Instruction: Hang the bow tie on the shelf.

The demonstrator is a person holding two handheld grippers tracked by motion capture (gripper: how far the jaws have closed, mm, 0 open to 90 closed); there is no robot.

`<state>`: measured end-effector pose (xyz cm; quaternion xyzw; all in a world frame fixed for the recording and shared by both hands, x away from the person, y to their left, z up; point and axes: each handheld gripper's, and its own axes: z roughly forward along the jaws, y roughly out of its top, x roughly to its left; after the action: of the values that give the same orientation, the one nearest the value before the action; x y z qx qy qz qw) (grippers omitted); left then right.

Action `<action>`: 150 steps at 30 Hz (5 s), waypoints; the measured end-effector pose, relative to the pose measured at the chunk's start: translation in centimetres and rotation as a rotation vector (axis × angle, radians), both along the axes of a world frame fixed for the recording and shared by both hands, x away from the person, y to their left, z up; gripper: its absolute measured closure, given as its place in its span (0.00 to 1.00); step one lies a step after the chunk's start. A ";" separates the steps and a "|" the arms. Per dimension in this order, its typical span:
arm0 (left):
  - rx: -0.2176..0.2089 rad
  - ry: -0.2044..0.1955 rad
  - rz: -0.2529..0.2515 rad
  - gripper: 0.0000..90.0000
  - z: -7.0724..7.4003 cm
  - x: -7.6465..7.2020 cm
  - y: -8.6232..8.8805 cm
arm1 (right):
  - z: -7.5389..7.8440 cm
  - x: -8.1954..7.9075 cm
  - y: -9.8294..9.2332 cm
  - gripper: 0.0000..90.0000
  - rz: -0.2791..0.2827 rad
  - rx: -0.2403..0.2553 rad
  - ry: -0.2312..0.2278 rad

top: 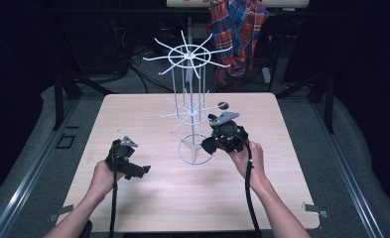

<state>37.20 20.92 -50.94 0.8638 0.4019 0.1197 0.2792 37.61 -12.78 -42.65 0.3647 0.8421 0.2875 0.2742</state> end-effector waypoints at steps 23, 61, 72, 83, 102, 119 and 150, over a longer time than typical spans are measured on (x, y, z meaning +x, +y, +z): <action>-0.003 -0.005 -0.005 0.03 0.1 -0.1 -0.1 | -1.3 0.3 0.9 0.79 0.087 0.018 0.004; -0.019 0.000 -0.012 0.02 0.1 -0.2 0.0 | -3.9 1.5 0.4 0.74 0.077 0.076 0.057; -0.020 0.001 -0.017 0.02 0.1 -0.2 0.0 | -3.2 0.8 0.2 0.60 0.083 0.084 0.087; -0.023 0.001 -0.015 0.02 0.1 -0.2 0.1 | -1.8 -0.3 -0.5 0.38 0.079 0.113 0.121; -0.024 0.004 -0.010 0.02 0.1 -0.2 0.1 | -0.2 -1.3 -4.1 0.15 0.044 0.142 0.165; -0.024 0.007 -0.008 0.01 0.0 -0.1 0.2 | -1.7 -2.8 -8.0 0.04 0.011 0.098 0.221; -0.014 0.013 -0.016 0.01 0.0 -0.1 0.0 | -6.7 -3.4 -10.2 0.02 0.053 -0.034 0.423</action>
<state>37.05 20.88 -50.95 0.8657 0.3977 0.1091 0.2838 34.24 -22.99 -49.39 0.3898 0.8950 0.1972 0.0898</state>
